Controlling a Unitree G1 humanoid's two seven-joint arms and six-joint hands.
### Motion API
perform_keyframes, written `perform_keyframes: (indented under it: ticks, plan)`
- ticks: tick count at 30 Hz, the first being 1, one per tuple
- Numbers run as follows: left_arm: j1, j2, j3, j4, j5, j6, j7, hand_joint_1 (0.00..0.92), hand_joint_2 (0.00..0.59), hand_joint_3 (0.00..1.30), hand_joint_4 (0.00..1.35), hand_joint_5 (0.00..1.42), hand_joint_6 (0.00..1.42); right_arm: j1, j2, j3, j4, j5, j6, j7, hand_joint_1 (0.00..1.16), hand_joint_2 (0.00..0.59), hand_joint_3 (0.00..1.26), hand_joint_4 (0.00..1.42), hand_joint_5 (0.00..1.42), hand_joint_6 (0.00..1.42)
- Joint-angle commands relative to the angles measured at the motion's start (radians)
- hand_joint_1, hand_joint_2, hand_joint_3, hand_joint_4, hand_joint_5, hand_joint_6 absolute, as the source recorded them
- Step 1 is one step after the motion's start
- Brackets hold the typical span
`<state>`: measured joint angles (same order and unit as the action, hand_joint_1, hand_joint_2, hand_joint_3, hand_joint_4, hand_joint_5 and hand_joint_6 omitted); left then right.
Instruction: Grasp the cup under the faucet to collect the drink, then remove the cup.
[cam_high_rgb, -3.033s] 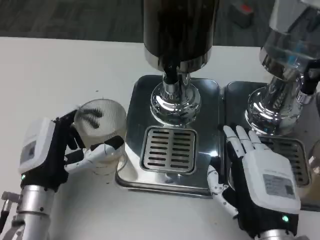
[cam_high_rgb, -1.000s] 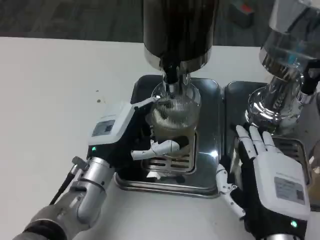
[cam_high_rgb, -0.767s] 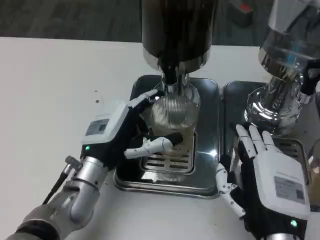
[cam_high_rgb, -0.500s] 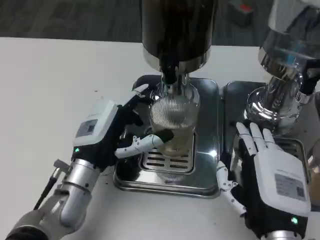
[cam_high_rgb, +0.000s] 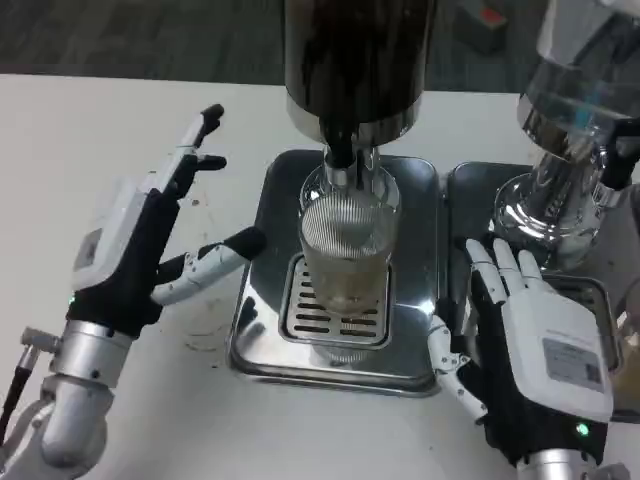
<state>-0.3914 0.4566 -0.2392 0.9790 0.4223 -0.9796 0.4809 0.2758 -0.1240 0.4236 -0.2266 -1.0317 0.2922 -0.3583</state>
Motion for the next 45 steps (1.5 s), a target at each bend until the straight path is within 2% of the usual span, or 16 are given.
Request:
perform_keyframes:
  ticks: [1,4,8,15,23,32,40,45]
  plan:
    - [0.042,0.022,0.048,-0.071,-0.155,-0.091,-0.197,0.000,0.041,0.00,0.00,0.14,0.10,-0.013,0.002,-0.002,0.021,0.016,-0.008,0.007,0.14,0.555,0.12,0.04,0.04,0.16]
    - [0.050,0.023,0.065,-0.120,-0.268,-0.116,-0.338,0.000,0.053,0.00,0.00,0.11,0.08,-0.018,-0.001,-0.002,0.024,0.019,-0.009,0.009,0.14,0.555,0.12,0.04,0.04,0.16]
    - [0.056,0.019,0.081,-0.206,-0.375,-0.104,-0.504,0.000,0.057,0.00,0.00,0.12,0.08,-0.024,-0.003,-0.004,0.028,0.025,-0.008,0.016,0.14,0.555,0.12,0.04,0.04,0.16]
    - [0.037,-0.013,0.086,-0.281,-0.457,-0.052,-0.696,0.000,0.064,0.00,0.00,0.13,0.10,-0.031,0.002,-0.004,0.031,0.025,-0.003,0.017,0.14,0.548,0.12,0.04,0.04,0.16]
    - [-0.005,-0.057,0.107,-0.297,-0.421,-0.036,-0.752,0.000,0.070,0.00,0.00,0.13,0.09,-0.025,0.015,-0.005,0.032,0.023,0.002,0.006,0.13,0.544,0.11,0.04,0.03,0.15]
    - [-0.050,-0.089,0.118,-0.285,-0.344,-0.043,-0.745,0.000,0.076,0.00,0.00,0.13,0.09,-0.014,0.035,-0.005,0.030,0.015,0.015,-0.011,0.13,0.542,0.11,0.04,0.03,0.15]
    - [-0.046,-0.092,0.110,-0.328,-0.300,-0.067,-0.747,0.000,0.083,0.02,0.00,0.15,0.12,-0.002,0.050,-0.003,0.026,0.013,0.025,-0.020,0.13,0.540,0.12,0.04,0.03,0.15]
    - [-0.013,-0.077,0.109,-0.395,-0.257,-0.083,-0.739,0.000,0.092,0.04,0.00,0.16,0.13,-0.002,0.052,-0.004,0.027,0.016,0.026,-0.021,0.13,0.539,0.12,0.05,0.03,0.15]
